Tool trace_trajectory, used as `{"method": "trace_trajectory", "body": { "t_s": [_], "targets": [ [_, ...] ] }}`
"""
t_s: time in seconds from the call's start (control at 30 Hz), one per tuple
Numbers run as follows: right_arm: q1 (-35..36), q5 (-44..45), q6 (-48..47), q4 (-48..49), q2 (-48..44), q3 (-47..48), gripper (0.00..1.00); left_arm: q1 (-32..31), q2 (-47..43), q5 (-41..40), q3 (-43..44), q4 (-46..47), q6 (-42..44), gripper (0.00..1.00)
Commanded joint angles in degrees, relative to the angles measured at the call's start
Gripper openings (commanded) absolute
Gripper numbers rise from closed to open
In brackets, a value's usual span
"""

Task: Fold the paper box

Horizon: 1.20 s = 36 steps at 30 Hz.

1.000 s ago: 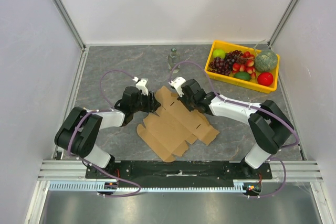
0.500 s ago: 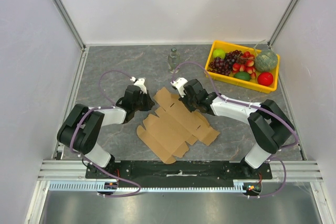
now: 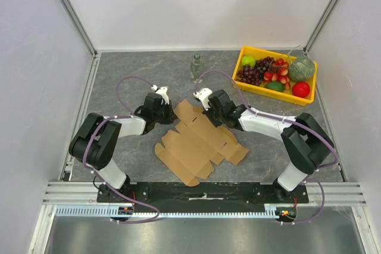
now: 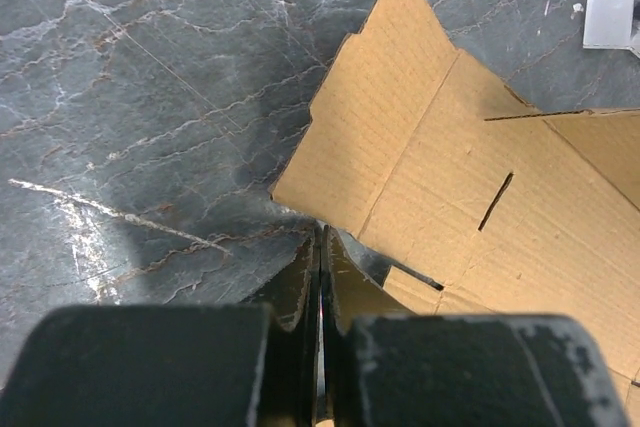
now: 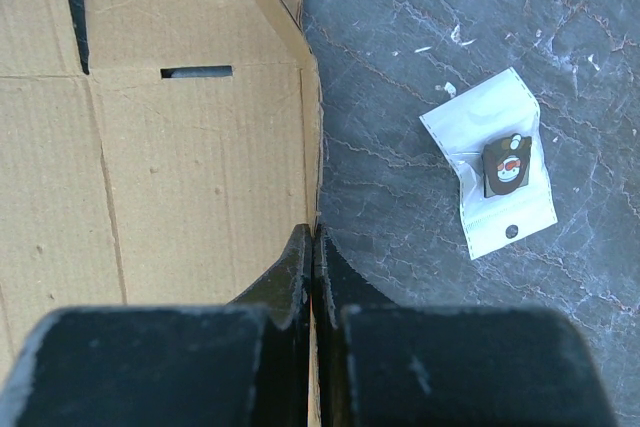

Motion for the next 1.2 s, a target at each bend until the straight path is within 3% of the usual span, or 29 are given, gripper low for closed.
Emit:
{"method": "trace_trajectory", "body": {
  "t_s": [0.0, 0.8, 1.17],
  "targets": [
    [-0.28, -0.12, -0.10, 2.08, -1.84, 0.39, 0.00, -0.23, 0.58, 2.50, 0.19, -2.98, 1.85, 0.02],
    [-1.07, 0.14, 0.86, 3.31, -2.19, -0.14, 0.00, -1.63, -8.03, 11.63, -4.82, -3.16, -0.61, 0.02],
    [-1.24, -0.03, 2.71, 3.57, -1.75, -0.40, 0.00, -5.67, -6.37, 17.79, -4.03, -0.08, -0.61, 0.02]
  ]
}}
